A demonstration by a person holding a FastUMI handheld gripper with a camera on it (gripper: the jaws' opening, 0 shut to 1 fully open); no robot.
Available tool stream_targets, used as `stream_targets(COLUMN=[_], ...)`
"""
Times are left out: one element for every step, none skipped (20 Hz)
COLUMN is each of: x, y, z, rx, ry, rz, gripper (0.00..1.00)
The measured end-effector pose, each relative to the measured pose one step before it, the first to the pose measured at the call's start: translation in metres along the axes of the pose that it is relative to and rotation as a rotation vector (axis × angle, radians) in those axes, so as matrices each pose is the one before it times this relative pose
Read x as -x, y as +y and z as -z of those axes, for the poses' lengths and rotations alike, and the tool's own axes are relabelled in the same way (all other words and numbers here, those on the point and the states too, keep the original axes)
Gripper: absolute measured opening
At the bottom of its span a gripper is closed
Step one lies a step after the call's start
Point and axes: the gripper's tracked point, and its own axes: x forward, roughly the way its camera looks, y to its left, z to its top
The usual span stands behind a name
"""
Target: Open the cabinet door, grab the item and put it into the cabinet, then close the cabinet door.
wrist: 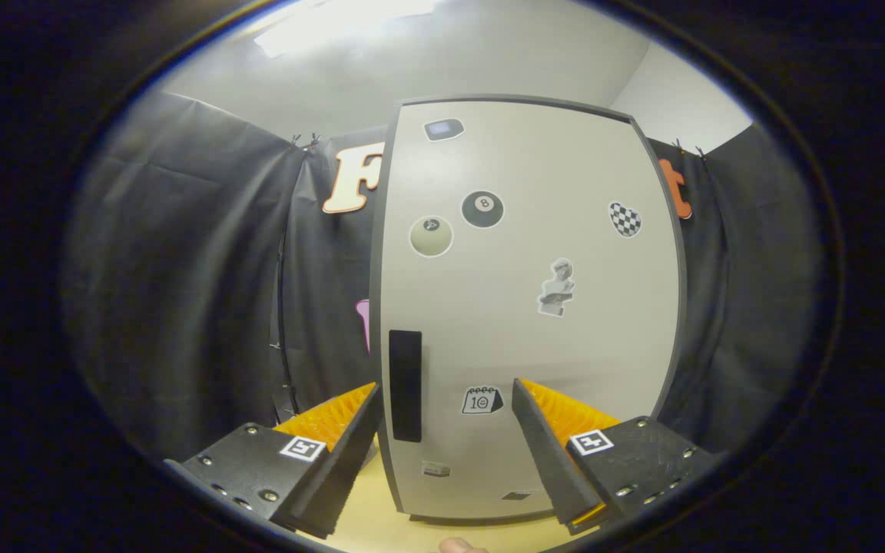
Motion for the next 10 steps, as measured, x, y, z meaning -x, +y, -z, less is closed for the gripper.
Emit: stream_targets(x=[-0.00047,-0.00039,-0.00012,-0.00009,0.00049,0.00154,0.00070,0.00036,0.00007,0.00106], y=[-0.00069,-0.00084,-0.00039,-0.00008,0.00077,0.00128,0.00097,-0.00001,-0.00005,0.00026], z=[-0.00059,0.00128,0.00095,0.00072,-0.00022,0.00001,-0.00093,-0.00093,-0.00050,-0.00011], rx=[0.00203,0.00560,0.00674,0.00403,0.00167,-0.00099,0.00089,0.00408,0.00436,-0.00002], ry=[0.00129,0.00283,0.00484,0.00335,0.00209,-0.00115,-0.00197,-0.00270,0.00056,-0.00046], rz=[0.00519,0.00539,0.00374,0.00322,0.00134,0.00097,-0.00016,0.00277,0.00399,0.00193], gripper=[0.99,0.99,0.99,0.99,1.00,1.00,1.00,0.99,0.99,0.99])
